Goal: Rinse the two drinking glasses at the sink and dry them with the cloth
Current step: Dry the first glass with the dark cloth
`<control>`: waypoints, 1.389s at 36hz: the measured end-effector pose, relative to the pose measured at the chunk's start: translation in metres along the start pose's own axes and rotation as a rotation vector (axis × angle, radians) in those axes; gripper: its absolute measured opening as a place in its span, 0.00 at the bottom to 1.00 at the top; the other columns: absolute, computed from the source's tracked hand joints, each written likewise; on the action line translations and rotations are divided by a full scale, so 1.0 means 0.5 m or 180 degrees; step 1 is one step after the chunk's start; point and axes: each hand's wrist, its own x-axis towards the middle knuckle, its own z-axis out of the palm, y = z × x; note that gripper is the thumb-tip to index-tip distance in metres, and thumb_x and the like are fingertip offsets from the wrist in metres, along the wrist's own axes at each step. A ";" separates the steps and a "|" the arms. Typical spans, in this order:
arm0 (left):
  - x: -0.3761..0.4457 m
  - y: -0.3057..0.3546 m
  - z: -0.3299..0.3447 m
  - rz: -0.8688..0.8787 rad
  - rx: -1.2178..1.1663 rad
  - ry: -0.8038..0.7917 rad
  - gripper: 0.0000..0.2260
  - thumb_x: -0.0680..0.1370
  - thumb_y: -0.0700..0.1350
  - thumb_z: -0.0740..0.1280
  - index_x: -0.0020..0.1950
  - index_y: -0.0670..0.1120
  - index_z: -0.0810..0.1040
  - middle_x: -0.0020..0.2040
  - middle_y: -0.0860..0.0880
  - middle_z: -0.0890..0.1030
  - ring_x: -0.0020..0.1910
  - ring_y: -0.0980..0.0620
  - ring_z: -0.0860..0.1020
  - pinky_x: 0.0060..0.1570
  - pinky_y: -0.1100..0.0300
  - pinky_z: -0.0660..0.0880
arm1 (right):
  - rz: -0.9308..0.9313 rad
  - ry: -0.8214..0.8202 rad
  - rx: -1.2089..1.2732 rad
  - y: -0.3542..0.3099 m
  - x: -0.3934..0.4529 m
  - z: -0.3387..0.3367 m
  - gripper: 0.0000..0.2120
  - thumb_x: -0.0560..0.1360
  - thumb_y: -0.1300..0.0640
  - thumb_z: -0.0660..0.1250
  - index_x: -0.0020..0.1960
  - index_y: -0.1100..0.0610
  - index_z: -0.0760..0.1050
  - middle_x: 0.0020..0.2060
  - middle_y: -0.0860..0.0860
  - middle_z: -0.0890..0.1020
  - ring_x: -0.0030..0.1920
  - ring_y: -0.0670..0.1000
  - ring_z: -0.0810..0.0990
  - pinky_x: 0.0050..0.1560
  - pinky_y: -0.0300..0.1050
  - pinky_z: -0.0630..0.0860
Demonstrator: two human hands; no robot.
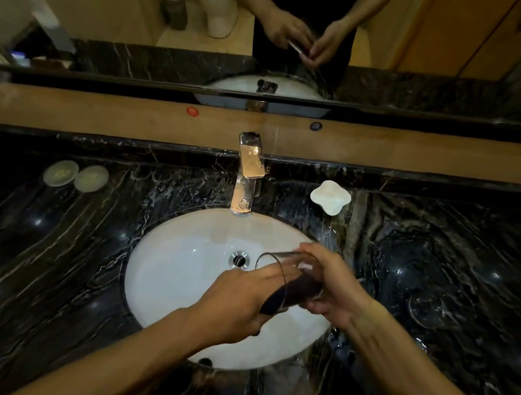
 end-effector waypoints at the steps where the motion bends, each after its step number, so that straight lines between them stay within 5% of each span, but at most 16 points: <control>1: -0.005 -0.009 0.003 0.0216 0.0213 -0.0012 0.34 0.72 0.44 0.71 0.73 0.62 0.60 0.70 0.59 0.73 0.40 0.48 0.82 0.35 0.54 0.79 | 0.0228 -0.0111 0.0001 0.001 0.002 -0.003 0.16 0.79 0.46 0.61 0.48 0.59 0.75 0.27 0.53 0.72 0.20 0.48 0.66 0.19 0.32 0.59; 4: -0.017 -0.031 0.010 0.0698 0.0718 0.0024 0.34 0.69 0.43 0.73 0.73 0.56 0.66 0.71 0.58 0.72 0.36 0.47 0.81 0.24 0.58 0.74 | 0.0607 -0.0378 -0.0275 0.006 0.011 -0.014 0.18 0.78 0.44 0.60 0.53 0.59 0.73 0.26 0.52 0.72 0.19 0.49 0.66 0.19 0.31 0.55; 8: -0.014 -0.031 0.016 0.0567 0.0706 0.0098 0.26 0.76 0.52 0.68 0.73 0.59 0.64 0.70 0.59 0.72 0.41 0.48 0.82 0.31 0.55 0.78 | 0.0667 -0.0633 -0.0516 0.003 0.015 -0.024 0.25 0.76 0.35 0.61 0.56 0.57 0.72 0.29 0.52 0.73 0.22 0.50 0.68 0.20 0.32 0.52; 12: -0.001 0.004 0.004 -0.0775 -0.1123 0.0196 0.17 0.76 0.57 0.70 0.64 0.61 0.73 0.56 0.59 0.81 0.45 0.58 0.81 0.48 0.55 0.79 | -0.0021 -0.1002 0.0163 0.008 -0.001 -0.034 0.28 0.77 0.33 0.59 0.64 0.54 0.72 0.41 0.57 0.78 0.30 0.52 0.74 0.24 0.37 0.63; 15: 0.012 0.024 -0.007 -0.1709 -0.2957 0.0296 0.11 0.75 0.47 0.74 0.56 0.56 0.80 0.39 0.52 0.84 0.32 0.53 0.79 0.37 0.57 0.78 | -0.0964 -0.0723 -0.0019 0.031 -0.002 -0.019 0.19 0.78 0.38 0.61 0.65 0.45 0.72 0.52 0.53 0.81 0.42 0.53 0.80 0.32 0.46 0.72; 19: 0.018 0.046 -0.017 -0.1926 -0.3971 0.0224 0.12 0.76 0.40 0.72 0.58 0.49 0.80 0.47 0.42 0.85 0.29 0.48 0.76 0.34 0.58 0.75 | -0.1937 0.0076 -0.0461 0.051 0.007 0.003 0.14 0.75 0.41 0.64 0.58 0.44 0.76 0.54 0.49 0.82 0.54 0.52 0.82 0.50 0.49 0.80; 21: 0.020 0.054 -0.020 -0.1857 -0.3815 0.0164 0.16 0.73 0.37 0.75 0.58 0.49 0.80 0.45 0.43 0.85 0.30 0.48 0.77 0.35 0.57 0.77 | -0.2168 0.0386 -0.0465 0.048 0.006 0.012 0.12 0.74 0.42 0.63 0.51 0.47 0.77 0.49 0.48 0.82 0.51 0.51 0.82 0.50 0.48 0.79; 26: 0.025 0.065 -0.019 -0.1668 -0.3202 0.0093 0.23 0.68 0.35 0.77 0.59 0.52 0.78 0.48 0.49 0.85 0.35 0.51 0.83 0.39 0.56 0.81 | -0.2045 0.0671 -0.0350 0.036 0.000 0.027 0.10 0.76 0.48 0.61 0.47 0.53 0.76 0.40 0.51 0.82 0.37 0.49 0.79 0.28 0.45 0.71; 29: 0.020 0.056 -0.010 -0.1481 -0.2138 0.0127 0.20 0.69 0.43 0.77 0.57 0.57 0.78 0.48 0.59 0.84 0.42 0.59 0.83 0.49 0.56 0.81 | -0.1463 0.0605 -0.0100 0.033 0.000 0.028 0.09 0.79 0.50 0.63 0.46 0.55 0.77 0.36 0.51 0.80 0.33 0.49 0.76 0.26 0.42 0.66; 32: 0.012 0.037 -0.003 -0.1063 -0.0701 -0.0093 0.26 0.71 0.53 0.75 0.67 0.61 0.70 0.57 0.61 0.79 0.52 0.57 0.79 0.54 0.57 0.77 | -0.0588 0.0407 -0.0001 0.025 0.002 0.021 0.12 0.79 0.48 0.64 0.45 0.56 0.77 0.28 0.50 0.77 0.26 0.50 0.73 0.25 0.40 0.64; 34: 0.003 0.017 0.006 -0.0584 0.0087 -0.0181 0.32 0.72 0.55 0.74 0.72 0.61 0.63 0.63 0.60 0.77 0.50 0.53 0.81 0.49 0.55 0.78 | -0.0053 0.0228 -0.0070 0.021 0.002 0.014 0.15 0.78 0.45 0.65 0.47 0.58 0.78 0.25 0.53 0.76 0.23 0.53 0.73 0.25 0.38 0.63; 37: -0.010 -0.018 0.020 0.0232 0.0510 0.0150 0.35 0.67 0.50 0.79 0.70 0.59 0.66 0.61 0.60 0.77 0.33 0.50 0.81 0.26 0.58 0.78 | 0.0465 -0.0046 -0.0277 0.019 0.003 0.007 0.19 0.77 0.42 0.65 0.54 0.58 0.75 0.29 0.57 0.79 0.24 0.55 0.75 0.25 0.37 0.61; 40: -0.009 -0.036 0.016 0.0303 0.0385 0.0153 0.28 0.71 0.50 0.76 0.67 0.60 0.69 0.60 0.60 0.79 0.35 0.54 0.80 0.29 0.59 0.78 | 0.0601 -0.0436 -0.0180 0.016 0.001 0.006 0.23 0.76 0.37 0.63 0.54 0.58 0.75 0.33 0.58 0.79 0.27 0.56 0.76 0.23 0.36 0.62; 43: -0.004 -0.022 -0.001 -0.0551 -0.0306 -0.0117 0.26 0.71 0.54 0.76 0.66 0.63 0.70 0.60 0.61 0.79 0.48 0.59 0.79 0.46 0.62 0.77 | 0.0270 -0.0750 0.0273 0.014 0.003 -0.003 0.27 0.74 0.34 0.63 0.58 0.56 0.77 0.39 0.58 0.78 0.31 0.57 0.75 0.26 0.40 0.68; 46: 0.001 -0.008 -0.012 -0.1616 -0.2288 -0.0126 0.25 0.68 0.44 0.80 0.60 0.58 0.76 0.51 0.57 0.84 0.40 0.59 0.83 0.38 0.64 0.78 | -0.0291 -0.0952 0.0400 0.022 0.004 -0.005 0.22 0.77 0.39 0.62 0.67 0.48 0.72 0.50 0.58 0.76 0.32 0.55 0.74 0.27 0.40 0.68; 50: 0.011 0.006 -0.029 -0.1702 -0.3680 -0.0004 0.20 0.70 0.32 0.76 0.56 0.50 0.81 0.42 0.50 0.86 0.37 0.54 0.82 0.38 0.63 0.77 | -0.1312 -0.0616 -0.0215 0.043 0.015 0.005 0.20 0.77 0.43 0.65 0.68 0.41 0.70 0.57 0.55 0.80 0.43 0.59 0.82 0.32 0.52 0.77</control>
